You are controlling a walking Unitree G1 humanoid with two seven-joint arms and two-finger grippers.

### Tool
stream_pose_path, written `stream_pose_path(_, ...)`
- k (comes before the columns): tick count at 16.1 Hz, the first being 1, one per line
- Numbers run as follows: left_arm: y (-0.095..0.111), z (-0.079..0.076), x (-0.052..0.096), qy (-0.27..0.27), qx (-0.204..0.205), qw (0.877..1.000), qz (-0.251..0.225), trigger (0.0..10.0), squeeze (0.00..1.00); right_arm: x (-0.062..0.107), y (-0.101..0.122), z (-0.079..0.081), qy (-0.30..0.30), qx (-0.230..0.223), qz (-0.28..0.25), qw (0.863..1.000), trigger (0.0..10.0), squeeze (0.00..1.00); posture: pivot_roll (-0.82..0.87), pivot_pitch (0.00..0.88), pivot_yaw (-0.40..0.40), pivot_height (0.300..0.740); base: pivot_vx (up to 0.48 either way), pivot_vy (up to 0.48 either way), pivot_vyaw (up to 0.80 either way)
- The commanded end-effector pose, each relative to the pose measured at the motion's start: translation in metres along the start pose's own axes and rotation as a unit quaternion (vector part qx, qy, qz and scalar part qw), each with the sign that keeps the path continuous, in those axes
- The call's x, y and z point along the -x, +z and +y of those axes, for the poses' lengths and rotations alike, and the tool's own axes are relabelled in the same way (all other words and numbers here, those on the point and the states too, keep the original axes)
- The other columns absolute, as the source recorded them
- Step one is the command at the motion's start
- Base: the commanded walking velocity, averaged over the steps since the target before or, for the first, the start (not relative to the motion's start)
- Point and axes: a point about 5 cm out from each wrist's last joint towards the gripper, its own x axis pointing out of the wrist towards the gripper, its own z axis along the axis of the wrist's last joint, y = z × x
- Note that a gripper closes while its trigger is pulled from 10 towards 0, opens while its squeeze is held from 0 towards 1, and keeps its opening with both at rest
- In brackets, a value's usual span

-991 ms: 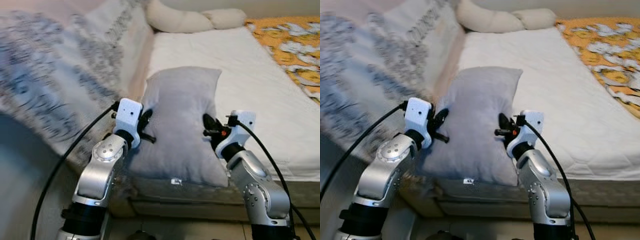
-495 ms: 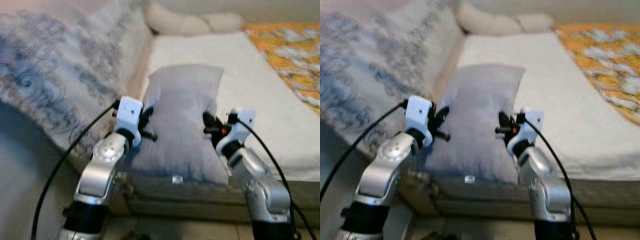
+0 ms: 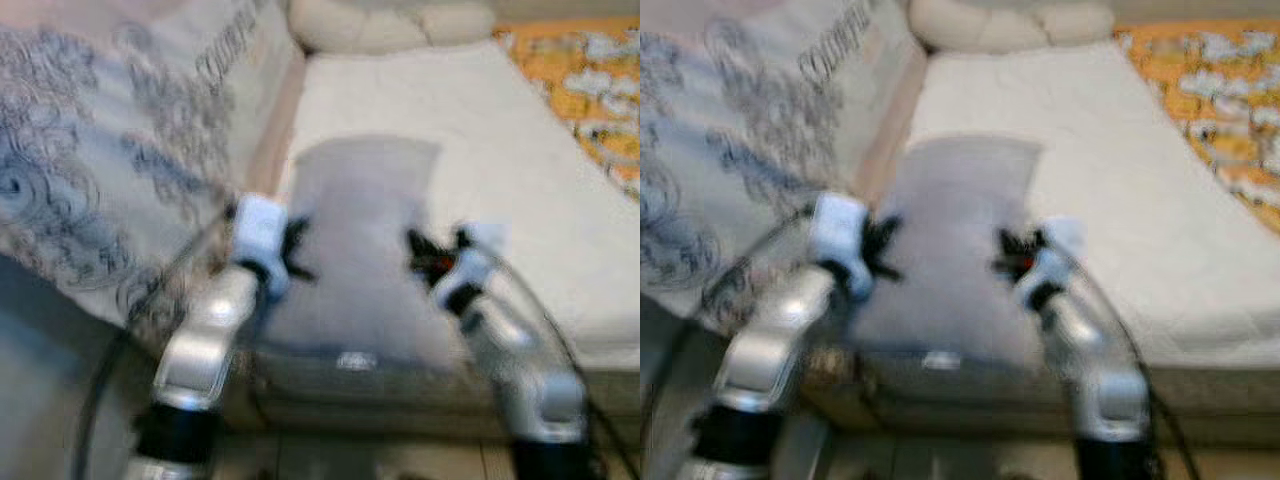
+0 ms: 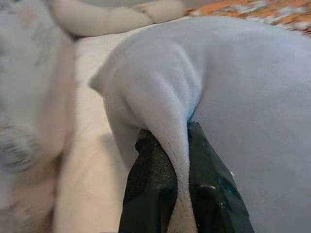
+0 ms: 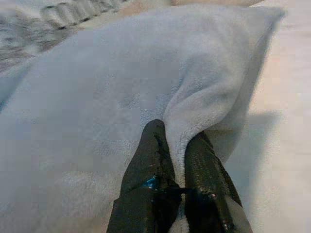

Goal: Clean up the room

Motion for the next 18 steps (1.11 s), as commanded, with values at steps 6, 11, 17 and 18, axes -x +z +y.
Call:
stream_pose_path(6,0.0103,0.0172,0.0044,0.030,-0.014,0.999,-0.021,10.0,0.00,-0.0090,0.0046,0.0193,0.046,0.012,-0.009,0.999,10.0,0.00,-0.02,0.000,0.073,0.740,0.306,0.000,0.00)
stream_pose_path(11,0.0104,0.0182,0.0046,0.026,-0.016,0.999,-0.019,10.0,0.00,-0.0084,0.0030,0.0165,0.033,0.005,-0.011,0.999,10.0,0.00,-0.02,0.000,0.080,0.740,0.305,0.000,0.16)
stream_pose_path(17,0.0101,0.0187,0.0049,0.024,-0.018,0.999,-0.017,10.0,0.00,-0.0081,0.0005,0.0187,0.036,0.006,-0.009,0.999,10.0,0.00,-0.02,0.000,0.085,0.740,0.286,0.000,0.00)
stream_pose_path(18,0.0100,0.0184,0.0047,0.024,-0.018,0.999,-0.017,10.0,0.00,-0.0081,0.0002,0.0184,0.035,0.007,-0.009,0.999,10.0,0.00,-0.02,0.000,0.086,0.740,0.277,0.000,0.00)
